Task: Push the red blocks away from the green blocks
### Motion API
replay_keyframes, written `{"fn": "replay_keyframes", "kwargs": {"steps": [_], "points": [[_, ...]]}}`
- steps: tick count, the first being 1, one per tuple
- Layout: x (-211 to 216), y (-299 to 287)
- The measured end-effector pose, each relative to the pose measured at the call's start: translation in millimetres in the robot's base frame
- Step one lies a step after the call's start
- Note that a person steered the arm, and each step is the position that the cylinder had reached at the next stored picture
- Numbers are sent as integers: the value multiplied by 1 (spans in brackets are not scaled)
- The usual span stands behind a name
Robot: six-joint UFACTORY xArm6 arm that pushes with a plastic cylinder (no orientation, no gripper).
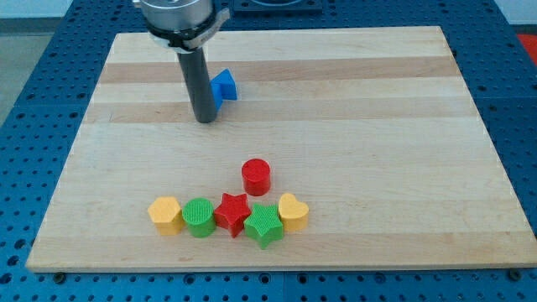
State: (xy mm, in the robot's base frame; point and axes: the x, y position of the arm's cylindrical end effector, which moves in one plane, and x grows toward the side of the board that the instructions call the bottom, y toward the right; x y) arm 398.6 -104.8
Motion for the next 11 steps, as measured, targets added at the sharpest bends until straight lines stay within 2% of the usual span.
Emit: {"fn": "replay_keyframes", "kwargs": {"steps": [1,2,3,4,5,6,8,9,11], "points": [[13,58],[49,147],[122,217],[217,233],[220,216],[220,171],[215,47],[197,32],[153,38]]}}
